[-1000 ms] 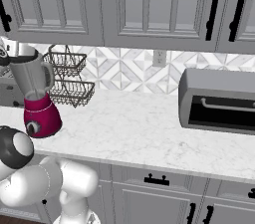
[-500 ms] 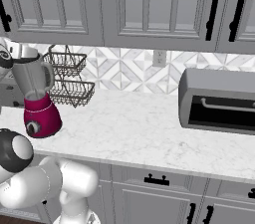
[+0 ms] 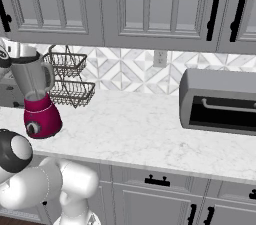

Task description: Close the lid blender by securely placing the lid on top.

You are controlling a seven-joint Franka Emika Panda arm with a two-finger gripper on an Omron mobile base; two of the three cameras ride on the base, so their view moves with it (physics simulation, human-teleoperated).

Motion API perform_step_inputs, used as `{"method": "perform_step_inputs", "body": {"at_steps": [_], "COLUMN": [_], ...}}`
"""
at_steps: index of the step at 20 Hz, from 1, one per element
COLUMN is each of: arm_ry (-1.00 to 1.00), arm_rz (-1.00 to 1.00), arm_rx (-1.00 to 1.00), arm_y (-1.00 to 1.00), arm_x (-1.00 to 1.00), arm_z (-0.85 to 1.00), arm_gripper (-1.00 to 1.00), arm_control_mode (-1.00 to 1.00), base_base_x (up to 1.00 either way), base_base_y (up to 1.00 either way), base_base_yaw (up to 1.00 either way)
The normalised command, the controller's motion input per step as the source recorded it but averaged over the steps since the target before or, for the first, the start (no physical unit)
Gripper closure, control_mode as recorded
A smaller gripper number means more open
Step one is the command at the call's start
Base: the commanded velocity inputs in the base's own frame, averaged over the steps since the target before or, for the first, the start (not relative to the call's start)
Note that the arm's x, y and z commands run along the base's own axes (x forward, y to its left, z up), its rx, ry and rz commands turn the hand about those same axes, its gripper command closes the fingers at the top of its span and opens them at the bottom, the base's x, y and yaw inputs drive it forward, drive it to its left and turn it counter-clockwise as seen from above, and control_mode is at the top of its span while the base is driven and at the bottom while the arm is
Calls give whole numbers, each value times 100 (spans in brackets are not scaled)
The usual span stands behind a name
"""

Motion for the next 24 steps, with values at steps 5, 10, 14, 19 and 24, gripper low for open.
{"method": "perform_step_inputs", "body": {"at_steps": [5,10,14,19,24], "arm_ry": [0,0,0,-2,-5], "arm_rz": [0,0,0,0,0], "arm_rx": [-26,-17,-8,-2,0], "arm_y": [-9,-23,-32,-18,-15], "arm_x": [0,0,0,7,33], "arm_z": [-12,-40,-55,-52,-45], "arm_gripper": [100,100,100,100,100], "arm_control_mode": [-100,-100,-100,-100,-100], "base_base_x": [0,0,0,0,0], "base_base_y": [0,0,0,0,0], "base_base_yaw": [0,0,0,0,0]}}
